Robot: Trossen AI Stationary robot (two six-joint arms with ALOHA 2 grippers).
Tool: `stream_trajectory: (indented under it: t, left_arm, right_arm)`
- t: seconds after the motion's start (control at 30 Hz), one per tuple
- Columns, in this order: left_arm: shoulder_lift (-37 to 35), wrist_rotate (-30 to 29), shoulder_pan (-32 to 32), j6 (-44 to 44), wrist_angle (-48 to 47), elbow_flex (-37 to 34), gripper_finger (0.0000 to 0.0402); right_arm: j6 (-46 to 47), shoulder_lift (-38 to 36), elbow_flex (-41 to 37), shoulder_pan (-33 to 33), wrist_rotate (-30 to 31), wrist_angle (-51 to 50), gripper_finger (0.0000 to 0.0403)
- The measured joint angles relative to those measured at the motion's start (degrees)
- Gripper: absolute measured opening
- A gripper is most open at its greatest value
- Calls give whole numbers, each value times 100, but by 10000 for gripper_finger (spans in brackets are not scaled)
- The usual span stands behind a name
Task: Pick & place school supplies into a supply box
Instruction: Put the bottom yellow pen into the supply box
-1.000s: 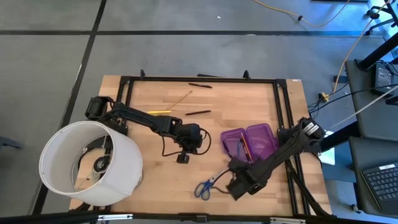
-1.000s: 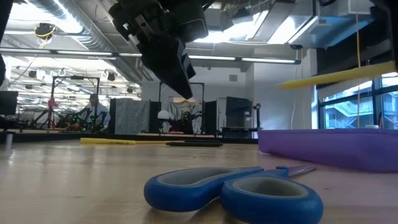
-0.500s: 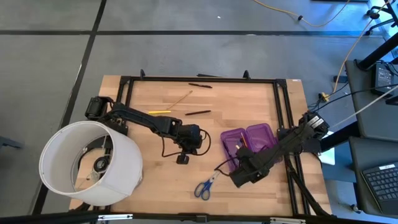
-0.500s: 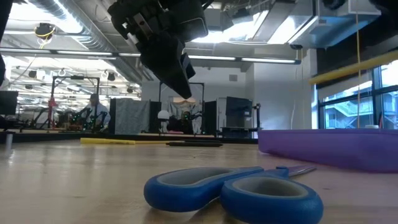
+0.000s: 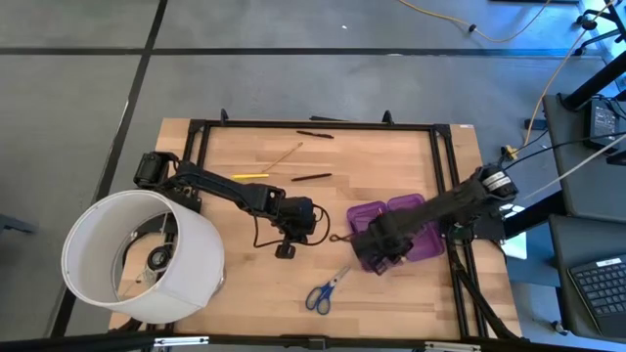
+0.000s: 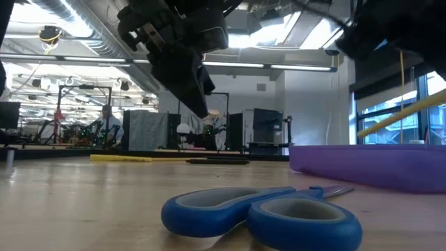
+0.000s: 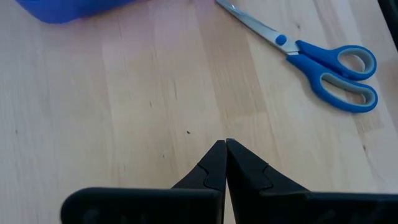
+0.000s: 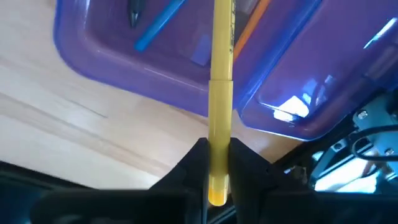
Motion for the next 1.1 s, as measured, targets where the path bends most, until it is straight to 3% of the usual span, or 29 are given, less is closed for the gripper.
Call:
stream_trajectory:
  t: [0.4, 1.1]
  left_arm:
    - [0, -2, 0, 0, -4, 0, 3]
    - [0, -11, 13, 149, -3, 0, 2]
  right_arm:
    - [-424, 44, -1112, -621, -630, 749, 50]
    - [-593, 201, -1202, -1104, 186, 1742, 51]
